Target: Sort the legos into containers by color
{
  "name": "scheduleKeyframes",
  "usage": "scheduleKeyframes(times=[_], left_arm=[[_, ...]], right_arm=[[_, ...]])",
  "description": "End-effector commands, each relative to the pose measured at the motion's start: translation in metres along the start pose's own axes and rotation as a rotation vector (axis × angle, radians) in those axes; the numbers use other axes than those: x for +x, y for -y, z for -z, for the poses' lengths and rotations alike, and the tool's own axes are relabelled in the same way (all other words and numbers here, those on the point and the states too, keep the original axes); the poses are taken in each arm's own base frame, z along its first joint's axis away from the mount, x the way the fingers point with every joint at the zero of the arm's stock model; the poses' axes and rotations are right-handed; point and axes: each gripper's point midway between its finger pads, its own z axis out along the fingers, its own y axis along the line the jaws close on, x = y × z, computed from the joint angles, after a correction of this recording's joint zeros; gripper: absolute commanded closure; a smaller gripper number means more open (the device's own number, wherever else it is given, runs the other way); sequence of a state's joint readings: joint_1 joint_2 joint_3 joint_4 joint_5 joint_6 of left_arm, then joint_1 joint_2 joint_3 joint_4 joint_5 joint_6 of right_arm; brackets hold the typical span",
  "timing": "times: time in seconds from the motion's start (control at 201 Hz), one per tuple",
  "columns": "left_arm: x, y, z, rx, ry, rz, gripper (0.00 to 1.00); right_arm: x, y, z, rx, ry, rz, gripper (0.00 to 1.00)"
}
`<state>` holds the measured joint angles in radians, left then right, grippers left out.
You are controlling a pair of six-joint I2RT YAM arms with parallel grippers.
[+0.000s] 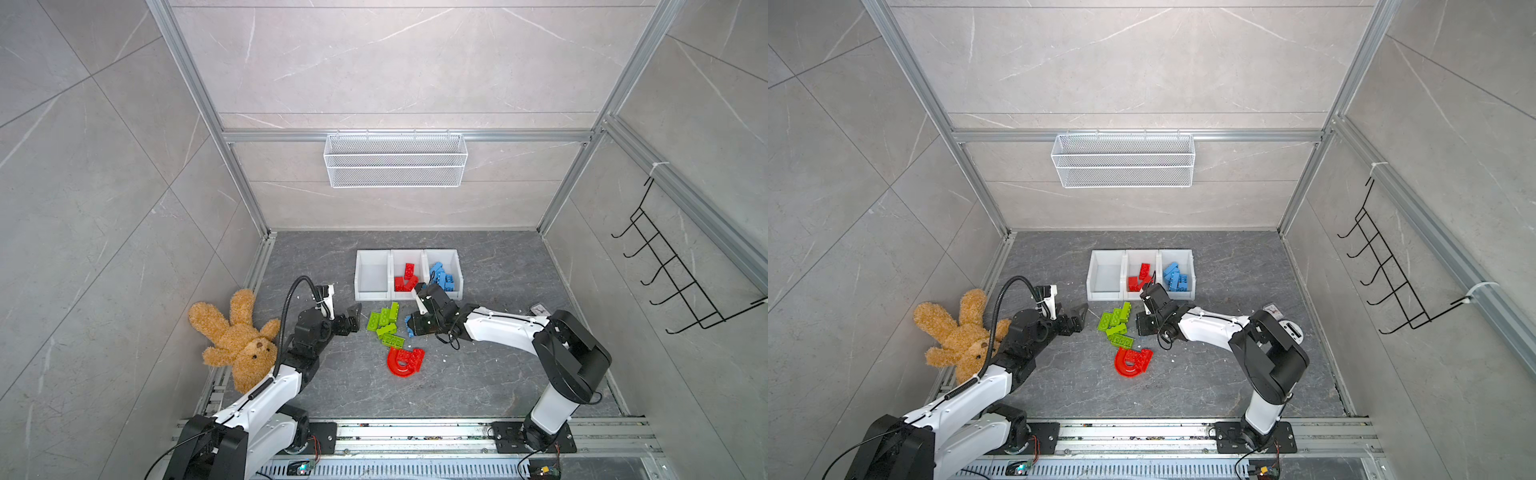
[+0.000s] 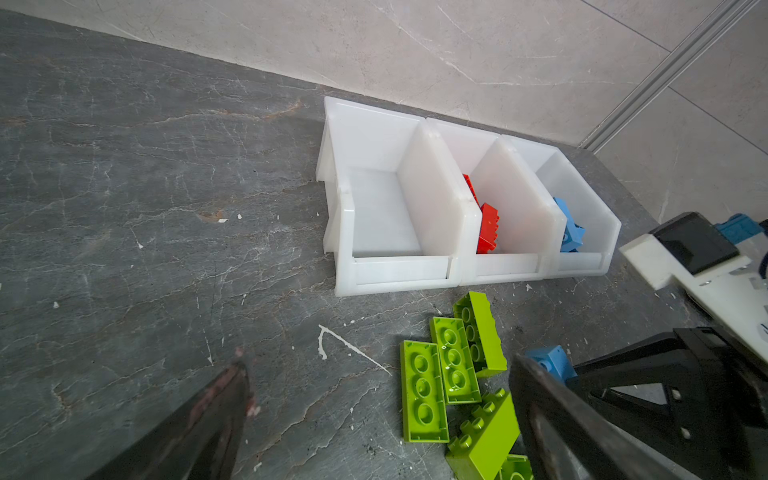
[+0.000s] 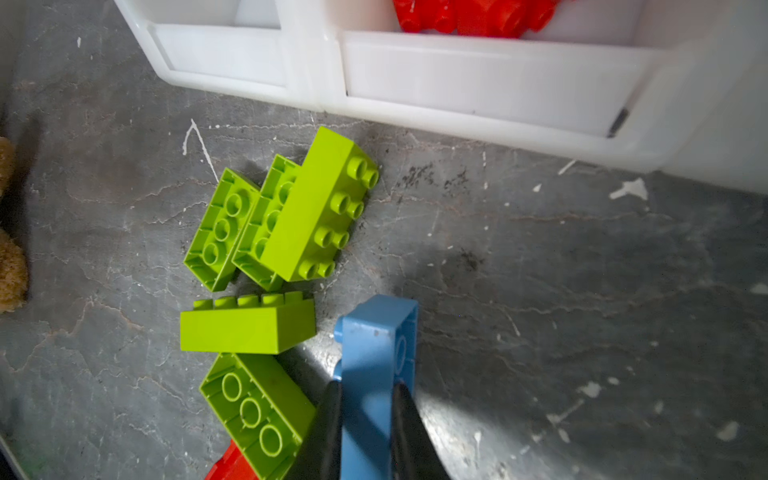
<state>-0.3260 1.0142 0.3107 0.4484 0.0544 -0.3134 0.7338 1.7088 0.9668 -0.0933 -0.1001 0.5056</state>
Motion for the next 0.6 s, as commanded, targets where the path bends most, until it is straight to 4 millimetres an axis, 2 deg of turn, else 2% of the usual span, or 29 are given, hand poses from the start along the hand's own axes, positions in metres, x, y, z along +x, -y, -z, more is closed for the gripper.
scheduleKeyframes(times=[0.0,0.174,0.264,0.358,0.468,0.592], left_arm=[[-0.011,0.004,0.0,0.012,0.036,-0.021,0.01],[-0.011,0.004,0.0,0.012,0.035,-0.022,0.01],[-0.012,0.005,0.0,0.014,0.036,-0.021,0.01],[-0.011,0.005,-0.001,0.012,0.033,-0.021,0.01],[-0.012,0.005,0.0,0.013,0.036,-0.022,0.01],[-0.013,0.005,0.001,0.015,0.037,-0.022,0.01]], right_arm=[[-0.007,0.005,0.019,0.013,0.027,-0.003,0.8],[-0.025,0.027,0.042,0.046,0.066,-0.014,0.8],[-0.026,0.035,0.046,0.097,0.016,0.031,0.71],[-0.022,0.024,0.042,0.06,-0.01,0.019,0.64],[-0.008,0.005,0.031,0.017,-0.046,0.005,0.45],[0.005,-0.007,0.014,-0.036,-0.06,-0.038,0.42]])
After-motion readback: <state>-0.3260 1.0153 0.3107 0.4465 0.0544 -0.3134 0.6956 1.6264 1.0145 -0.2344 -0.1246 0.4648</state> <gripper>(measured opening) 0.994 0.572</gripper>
